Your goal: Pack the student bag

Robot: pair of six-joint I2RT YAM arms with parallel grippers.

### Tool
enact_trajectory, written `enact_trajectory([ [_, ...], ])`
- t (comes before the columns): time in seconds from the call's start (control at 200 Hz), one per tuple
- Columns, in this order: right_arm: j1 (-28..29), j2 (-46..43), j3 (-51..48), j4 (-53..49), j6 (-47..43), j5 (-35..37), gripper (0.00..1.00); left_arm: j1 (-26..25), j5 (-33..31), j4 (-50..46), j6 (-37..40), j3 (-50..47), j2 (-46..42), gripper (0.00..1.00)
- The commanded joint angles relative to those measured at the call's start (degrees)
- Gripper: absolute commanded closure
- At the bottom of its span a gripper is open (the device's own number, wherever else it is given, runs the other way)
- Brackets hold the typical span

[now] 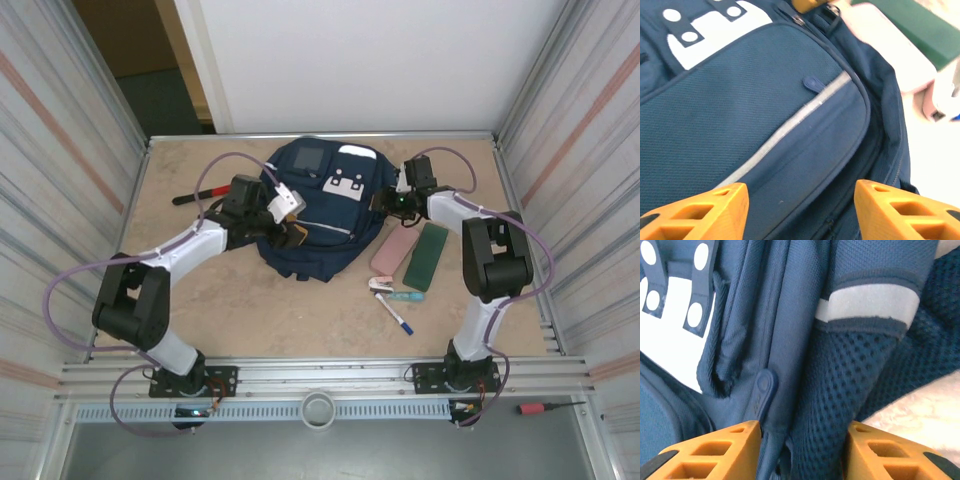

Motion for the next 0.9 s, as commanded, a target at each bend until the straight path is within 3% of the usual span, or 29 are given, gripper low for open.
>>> enact_trajectory([
  [0.0, 0.49, -5.8, -1.52, -3.1, -3.36, 3.4, 0.53, -1.53, -6.51, 4.24, -11.76, -1.07, -2.41, 0.4],
  [0.115, 2.21, -8.42, -2.68, -3.87, -4.15, 6.58, 0.49, -3.57, -18.69, 3.01, -20.51, -0.69, -2.76, 0.39],
  [0.19, 5.03, -9.77, -2.93, -5.32, -5.92, 9.4, 0.47, -3.58, -23.45, -0.64, -26.95, 0.02, -3.43, 0.39],
  [0.316, 9.13, -10.77, -2.68, -8.12, -8.73, 13.77, 0.44, -4.37, -22.47, -1.0, -32.03, -1.86, -5.55, 0.39],
  [0.461, 7.02, -9.65, -1.22, -8.79, -8.83, 15.11, 0.42, -10.58, -26.36, -3.05, -31.49, 0.47, -4.61, 0.38],
  [0.541, 3.29, -7.3, 1.23, -8.89, -7.32, 11.73, 0.4, -13.23, -29.1, -4.8, -31.83, 2.69, -2.95, 0.36],
  [0.716, -6.4, 1.98, 7.62, -5.46, 0.29, -7.92, 0.31, -14.25, -31.47, -5.83, -36.07, 1.49, -1.49, 0.35],
  [0.897, -8.08, 10.72, 13.56, -2.92, 4.64, -15.12, 0.34, -14.68, -31.44, -5.96, -42.73, -7.95, -8.36, 0.33],
])
